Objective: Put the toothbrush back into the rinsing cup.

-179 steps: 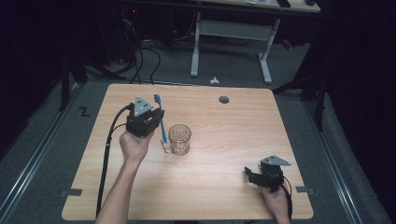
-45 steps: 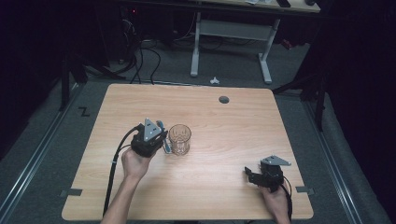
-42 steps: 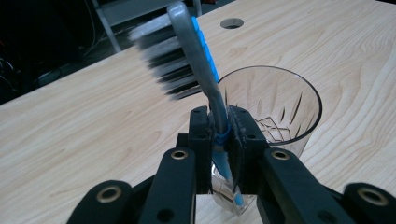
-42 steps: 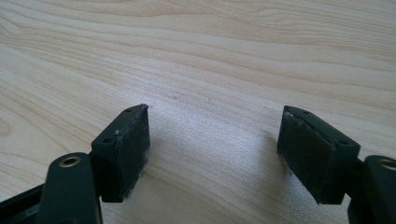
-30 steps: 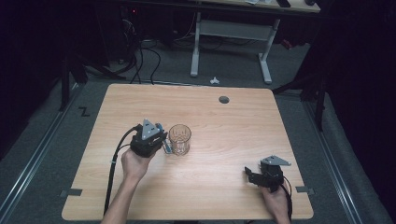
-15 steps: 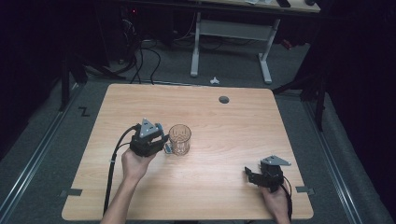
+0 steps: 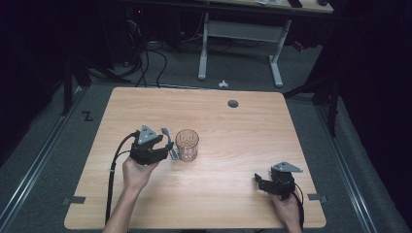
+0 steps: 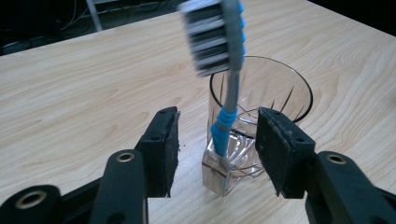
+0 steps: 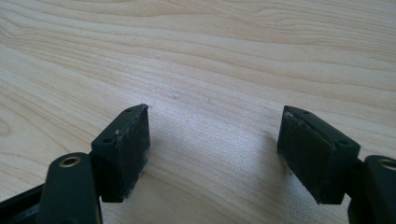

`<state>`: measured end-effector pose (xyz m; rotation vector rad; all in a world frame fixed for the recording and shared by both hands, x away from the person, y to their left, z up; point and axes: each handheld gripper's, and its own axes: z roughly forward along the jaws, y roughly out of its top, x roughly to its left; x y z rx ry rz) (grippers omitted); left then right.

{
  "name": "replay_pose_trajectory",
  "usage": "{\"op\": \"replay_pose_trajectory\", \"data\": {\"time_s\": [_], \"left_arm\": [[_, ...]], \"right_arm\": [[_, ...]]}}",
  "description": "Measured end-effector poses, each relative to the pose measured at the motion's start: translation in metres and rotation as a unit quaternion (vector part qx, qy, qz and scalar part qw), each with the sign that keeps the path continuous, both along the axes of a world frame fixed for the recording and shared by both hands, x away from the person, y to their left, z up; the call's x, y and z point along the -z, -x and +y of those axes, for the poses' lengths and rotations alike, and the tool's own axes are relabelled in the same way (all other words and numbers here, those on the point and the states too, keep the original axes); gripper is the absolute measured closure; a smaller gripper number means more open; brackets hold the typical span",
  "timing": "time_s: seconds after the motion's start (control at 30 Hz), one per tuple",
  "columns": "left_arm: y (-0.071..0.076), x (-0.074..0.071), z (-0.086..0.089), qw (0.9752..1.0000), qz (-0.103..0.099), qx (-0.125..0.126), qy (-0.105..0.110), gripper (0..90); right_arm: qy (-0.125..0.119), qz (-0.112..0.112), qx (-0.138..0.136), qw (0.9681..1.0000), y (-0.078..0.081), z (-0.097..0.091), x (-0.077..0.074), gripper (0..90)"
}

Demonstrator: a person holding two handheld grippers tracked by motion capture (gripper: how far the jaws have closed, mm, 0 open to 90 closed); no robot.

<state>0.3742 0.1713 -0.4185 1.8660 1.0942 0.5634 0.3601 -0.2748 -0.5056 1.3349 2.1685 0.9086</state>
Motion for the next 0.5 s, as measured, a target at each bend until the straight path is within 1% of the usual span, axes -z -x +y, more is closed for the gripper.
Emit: {"op": "replay_pose_trajectory", "data": {"time_s": [0.13,0.33,0.5], "left_arm": [[0.003,0.0,0.005,1.0,0.0,-0.004,0.005,48.7],[0.007,-0.003,0.008,1.0,-0.004,-0.005,0.007,48.3],[0.01,-0.002,0.012,0.9999,-0.004,-0.009,0.009,47.9]], "right_arm": [[0.0,0.0,0.0,1.0,0.0,0.0,0.0,25.5],[0.0,0.0,0.0,1.0,0.0,0.0,0.0,25.5],[0.0,0.0,0.0,1.0,0.0,0.0,0.0,25.5]]}}
